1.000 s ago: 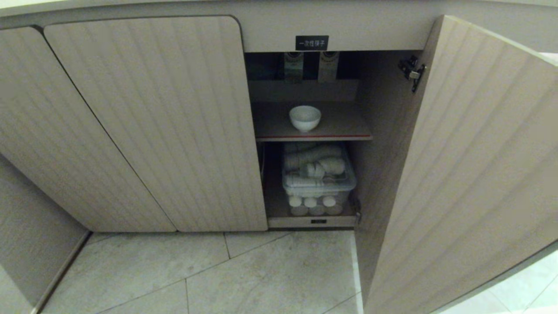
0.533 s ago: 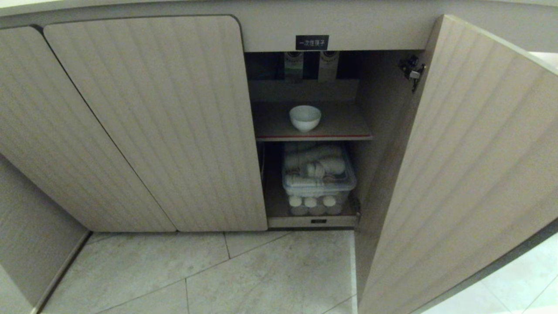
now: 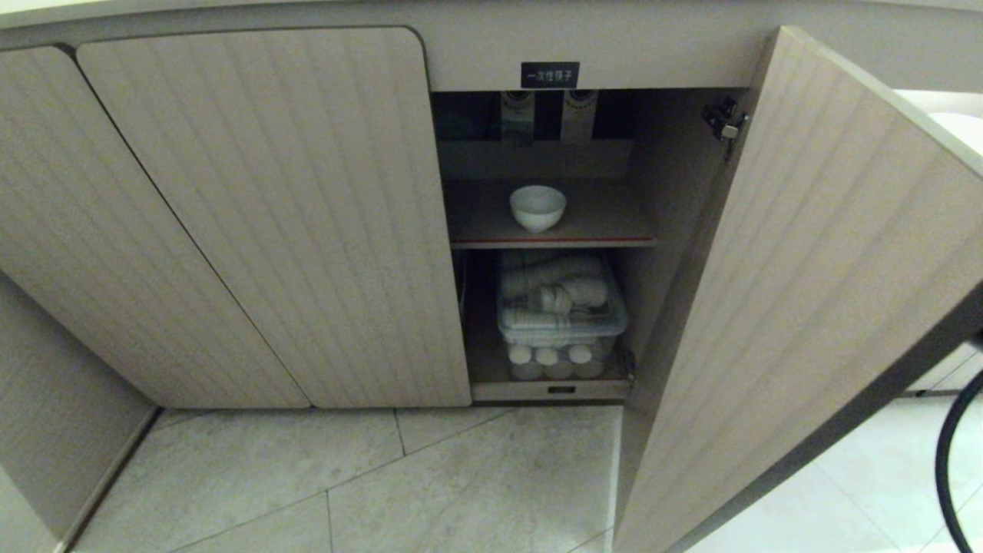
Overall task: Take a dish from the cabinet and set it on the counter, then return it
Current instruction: Close the cabinet door
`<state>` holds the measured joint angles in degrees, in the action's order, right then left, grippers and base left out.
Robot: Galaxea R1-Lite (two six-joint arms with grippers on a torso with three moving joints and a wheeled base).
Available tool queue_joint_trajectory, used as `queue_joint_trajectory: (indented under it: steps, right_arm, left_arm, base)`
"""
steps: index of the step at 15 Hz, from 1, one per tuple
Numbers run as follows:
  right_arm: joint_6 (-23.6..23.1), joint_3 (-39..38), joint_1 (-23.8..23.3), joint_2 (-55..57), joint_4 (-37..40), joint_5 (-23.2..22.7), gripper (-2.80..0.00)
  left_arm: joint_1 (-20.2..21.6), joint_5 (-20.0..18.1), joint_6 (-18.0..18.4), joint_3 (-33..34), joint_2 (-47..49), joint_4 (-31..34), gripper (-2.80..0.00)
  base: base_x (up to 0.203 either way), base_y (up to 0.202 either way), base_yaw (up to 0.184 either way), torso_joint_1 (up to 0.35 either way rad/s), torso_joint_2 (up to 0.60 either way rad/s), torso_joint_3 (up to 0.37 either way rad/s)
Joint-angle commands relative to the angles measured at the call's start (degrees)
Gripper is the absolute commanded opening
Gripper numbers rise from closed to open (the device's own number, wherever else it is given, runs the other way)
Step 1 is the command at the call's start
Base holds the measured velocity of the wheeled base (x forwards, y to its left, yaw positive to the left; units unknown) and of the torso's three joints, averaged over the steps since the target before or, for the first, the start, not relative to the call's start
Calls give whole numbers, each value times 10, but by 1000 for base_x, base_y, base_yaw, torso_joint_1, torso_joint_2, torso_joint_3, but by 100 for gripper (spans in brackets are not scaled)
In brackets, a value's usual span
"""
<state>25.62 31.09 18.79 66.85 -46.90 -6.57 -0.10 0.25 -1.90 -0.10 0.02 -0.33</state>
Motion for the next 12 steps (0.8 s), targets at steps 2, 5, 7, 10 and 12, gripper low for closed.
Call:
queue_joint_trajectory:
  steps: [2, 5, 7, 10, 12]
  right_arm:
    - [1, 14, 0, 63, -28, -4, -280]
    - [1, 41, 1, 112, -53, -9, -280]
    - [1, 58, 2, 147, -75, -19, -280]
    - [1, 86, 7, 200, -102, -22, -280]
    - [1, 112, 10, 236, -117, -22, -280]
  left_arm:
    - [1, 0, 0, 0, 0, 0, -280]
    - [0, 0, 0, 0, 0, 0, -280]
    - [0, 0, 0, 0, 0, 0, -280]
    - [0, 0, 0, 0, 0, 0, -280]
    - [0, 0, 0, 0, 0, 0, -280]
  base:
    - [0, 0, 0, 0, 0, 0]
    - [0, 0, 0, 0, 0, 0]
    - [0, 0, 0, 0, 0, 0]
    - [0, 0, 0, 0, 0, 0]
    - [0, 0, 0, 0, 0, 0]
